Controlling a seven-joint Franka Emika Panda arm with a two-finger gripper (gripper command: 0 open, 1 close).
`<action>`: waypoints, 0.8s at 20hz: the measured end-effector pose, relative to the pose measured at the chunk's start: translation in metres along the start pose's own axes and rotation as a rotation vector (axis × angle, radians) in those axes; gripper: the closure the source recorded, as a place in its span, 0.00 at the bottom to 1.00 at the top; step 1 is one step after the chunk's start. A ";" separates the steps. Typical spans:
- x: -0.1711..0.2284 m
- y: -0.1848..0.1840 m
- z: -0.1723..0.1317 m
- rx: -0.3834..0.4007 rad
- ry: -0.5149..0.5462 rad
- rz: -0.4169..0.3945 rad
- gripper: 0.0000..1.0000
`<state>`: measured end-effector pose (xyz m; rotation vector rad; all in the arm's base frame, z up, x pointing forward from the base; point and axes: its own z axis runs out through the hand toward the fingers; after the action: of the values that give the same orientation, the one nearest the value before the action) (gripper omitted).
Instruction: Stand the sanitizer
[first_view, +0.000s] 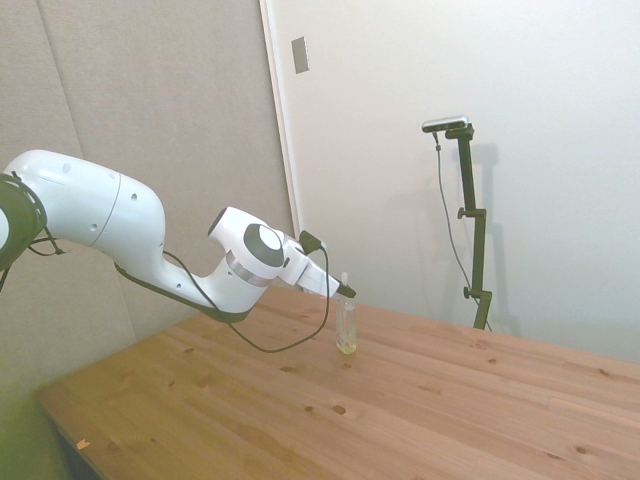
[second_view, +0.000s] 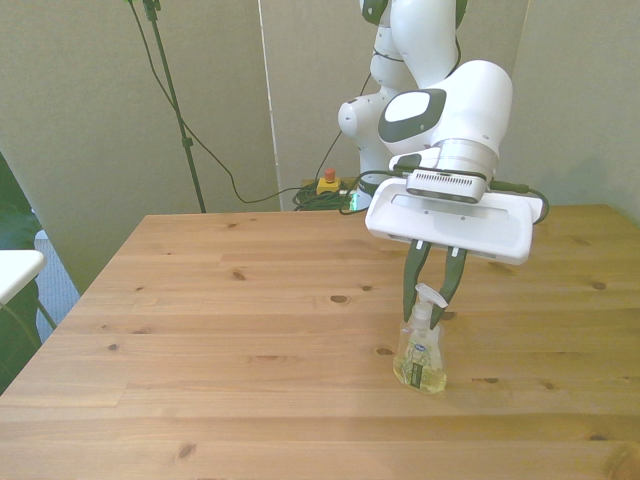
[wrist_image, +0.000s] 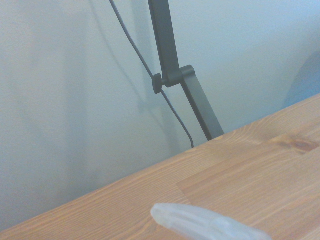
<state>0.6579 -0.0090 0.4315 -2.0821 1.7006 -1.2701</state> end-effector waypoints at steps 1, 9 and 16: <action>-0.001 0.003 0.001 -0.007 -0.001 -0.001 0.00; -0.005 0.011 0.005 -0.027 -0.007 -0.006 0.00; -0.012 0.010 0.004 -0.026 -0.018 -0.012 0.00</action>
<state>0.6535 -0.0030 0.4175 -2.1149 1.7088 -1.2355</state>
